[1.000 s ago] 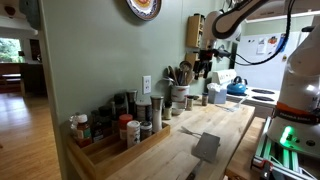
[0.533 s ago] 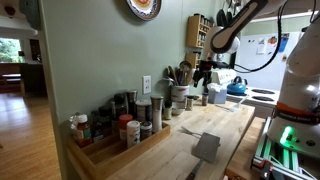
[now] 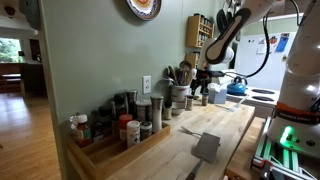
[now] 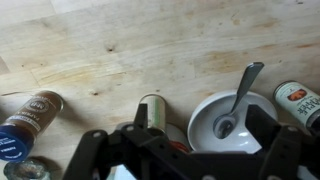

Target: Move the spice bottle to the bottom rack

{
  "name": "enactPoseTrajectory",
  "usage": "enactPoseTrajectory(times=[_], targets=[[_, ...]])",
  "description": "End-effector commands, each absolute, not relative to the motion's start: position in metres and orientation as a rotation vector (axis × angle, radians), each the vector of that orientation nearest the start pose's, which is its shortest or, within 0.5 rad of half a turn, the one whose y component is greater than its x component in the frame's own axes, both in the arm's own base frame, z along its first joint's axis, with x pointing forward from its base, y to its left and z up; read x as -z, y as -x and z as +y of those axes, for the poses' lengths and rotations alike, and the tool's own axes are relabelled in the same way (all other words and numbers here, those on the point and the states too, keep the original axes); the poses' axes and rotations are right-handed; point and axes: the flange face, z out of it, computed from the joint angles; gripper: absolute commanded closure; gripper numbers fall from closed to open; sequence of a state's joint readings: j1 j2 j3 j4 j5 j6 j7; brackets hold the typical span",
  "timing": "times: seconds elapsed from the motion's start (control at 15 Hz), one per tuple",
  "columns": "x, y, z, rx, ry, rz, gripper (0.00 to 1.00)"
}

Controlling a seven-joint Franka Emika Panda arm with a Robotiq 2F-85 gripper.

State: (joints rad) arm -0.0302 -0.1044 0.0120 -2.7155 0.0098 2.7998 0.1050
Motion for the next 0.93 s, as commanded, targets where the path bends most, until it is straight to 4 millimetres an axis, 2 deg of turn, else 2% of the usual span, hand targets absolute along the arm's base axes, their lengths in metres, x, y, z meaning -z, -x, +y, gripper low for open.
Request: enactPoseTrajectory(times=[0.0, 0.4, 0.87], targets=[[-0.263, -0.441, -0.021, 0.291, 3.121, 0.189, 0.0], [-0.259, -0.467, -0.045, 0.286, 3.129, 0.15, 0.0], [-0.238, -0.481, -0.052, 0.257, 3.119, 0.072, 0.0]])
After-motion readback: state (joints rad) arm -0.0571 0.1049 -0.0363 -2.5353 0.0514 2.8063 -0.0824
